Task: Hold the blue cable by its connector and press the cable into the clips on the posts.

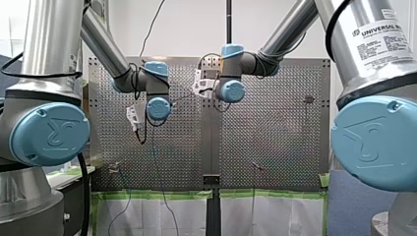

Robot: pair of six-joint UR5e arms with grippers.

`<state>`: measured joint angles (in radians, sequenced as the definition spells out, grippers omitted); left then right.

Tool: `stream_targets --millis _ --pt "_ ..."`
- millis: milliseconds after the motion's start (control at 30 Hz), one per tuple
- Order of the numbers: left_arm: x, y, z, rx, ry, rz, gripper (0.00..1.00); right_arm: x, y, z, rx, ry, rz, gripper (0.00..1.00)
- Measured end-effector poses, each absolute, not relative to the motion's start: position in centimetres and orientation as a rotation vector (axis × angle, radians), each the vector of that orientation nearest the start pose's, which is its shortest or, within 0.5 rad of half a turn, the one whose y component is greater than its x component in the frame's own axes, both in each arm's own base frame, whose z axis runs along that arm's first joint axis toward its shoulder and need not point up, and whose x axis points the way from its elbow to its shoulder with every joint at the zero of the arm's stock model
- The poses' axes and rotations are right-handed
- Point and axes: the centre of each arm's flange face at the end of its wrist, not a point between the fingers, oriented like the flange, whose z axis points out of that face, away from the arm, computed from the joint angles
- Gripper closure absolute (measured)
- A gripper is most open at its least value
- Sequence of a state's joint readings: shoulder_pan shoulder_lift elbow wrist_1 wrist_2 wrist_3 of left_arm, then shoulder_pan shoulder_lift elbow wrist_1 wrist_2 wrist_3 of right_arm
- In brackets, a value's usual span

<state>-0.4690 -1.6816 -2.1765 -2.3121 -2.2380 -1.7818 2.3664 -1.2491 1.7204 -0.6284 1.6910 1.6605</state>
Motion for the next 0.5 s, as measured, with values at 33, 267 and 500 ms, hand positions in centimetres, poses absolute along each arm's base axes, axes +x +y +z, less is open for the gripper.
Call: stream_targets --millis 33,267,500 --pt "35.4 -25.9 24.2 -0.358 1.434 -0.065 1.0 51.0 -33.1 31.1 1.518 -0.828 1.878 1.0" --pt "36.5 -25.0 28.2 -0.404 1.382 -0.06 1.0 50.8 -33.1 33.7 1.529 -0.81 1.895 1.0" --pt "36.9 -23.7 31.7 -0.441 1.345 -0.051 1.0 51.7 -33.9 32.8 1.588 -0.82 1.868 1.0"
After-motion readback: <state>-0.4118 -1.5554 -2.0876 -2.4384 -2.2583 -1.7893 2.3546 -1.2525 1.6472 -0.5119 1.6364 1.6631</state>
